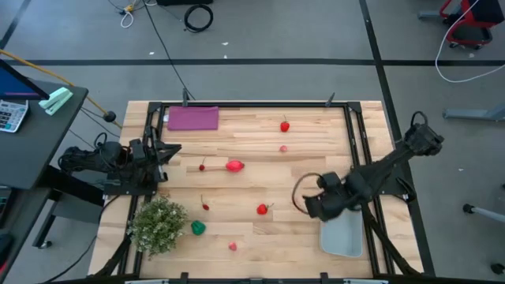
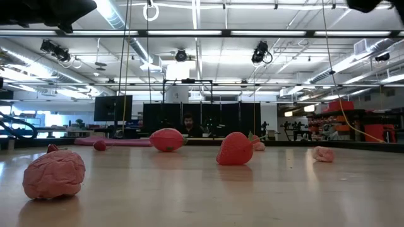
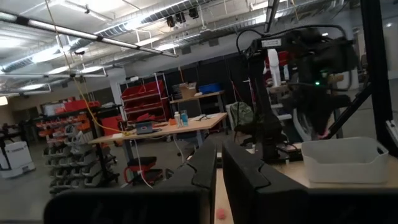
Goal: Pick and placing Produce into tupperware
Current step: Put the pink peach into the gray bin
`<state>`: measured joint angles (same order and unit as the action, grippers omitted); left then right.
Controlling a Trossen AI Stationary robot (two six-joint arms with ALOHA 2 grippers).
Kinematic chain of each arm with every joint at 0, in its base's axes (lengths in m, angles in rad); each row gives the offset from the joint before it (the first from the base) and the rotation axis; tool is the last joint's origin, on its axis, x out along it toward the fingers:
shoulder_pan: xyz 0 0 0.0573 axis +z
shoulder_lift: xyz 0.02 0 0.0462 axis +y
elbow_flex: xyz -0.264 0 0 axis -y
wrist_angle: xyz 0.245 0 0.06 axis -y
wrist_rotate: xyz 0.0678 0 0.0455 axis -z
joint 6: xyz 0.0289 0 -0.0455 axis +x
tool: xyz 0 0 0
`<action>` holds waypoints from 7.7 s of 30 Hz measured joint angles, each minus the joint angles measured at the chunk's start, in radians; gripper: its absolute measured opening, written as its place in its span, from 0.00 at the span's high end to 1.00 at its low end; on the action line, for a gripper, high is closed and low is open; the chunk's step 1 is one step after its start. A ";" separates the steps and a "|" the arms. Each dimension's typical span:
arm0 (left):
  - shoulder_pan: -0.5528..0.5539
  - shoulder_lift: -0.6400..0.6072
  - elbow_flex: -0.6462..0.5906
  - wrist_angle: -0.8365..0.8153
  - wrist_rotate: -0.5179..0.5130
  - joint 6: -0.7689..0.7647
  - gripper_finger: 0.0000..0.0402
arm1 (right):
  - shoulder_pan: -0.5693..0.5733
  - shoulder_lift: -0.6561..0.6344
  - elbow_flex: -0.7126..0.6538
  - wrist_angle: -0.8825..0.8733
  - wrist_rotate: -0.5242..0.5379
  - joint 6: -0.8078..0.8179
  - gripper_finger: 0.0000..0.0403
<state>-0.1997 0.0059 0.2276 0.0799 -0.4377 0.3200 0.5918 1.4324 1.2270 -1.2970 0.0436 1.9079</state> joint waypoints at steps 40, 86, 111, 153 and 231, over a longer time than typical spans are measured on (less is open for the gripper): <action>0.000 0.000 0.000 0.178 0.000 0.216 0.92 | 0.053 0.009 -0.243 0.450 -0.026 0.191 0.71; 0.000 0.000 0.000 0.177 0.000 0.215 0.95 | -0.264 0.359 -0.157 0.516 0.103 -0.962 0.57; 0.000 0.000 0.000 0.177 0.000 0.216 0.96 | -0.278 0.263 -0.160 0.457 0.026 -0.858 0.83; 0.000 0.000 0.000 0.177 0.000 0.215 0.97 | 0.023 0.102 -0.259 0.160 -0.106 0.085 0.56; 0.000 0.000 0.000 0.184 0.000 0.215 0.87 | -0.860 0.456 -0.097 0.774 0.250 -1.494 0.60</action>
<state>-0.1994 0.0063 0.2272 0.2641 -0.4377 0.5351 -0.2684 1.8882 1.1301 -0.5235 0.2933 0.4137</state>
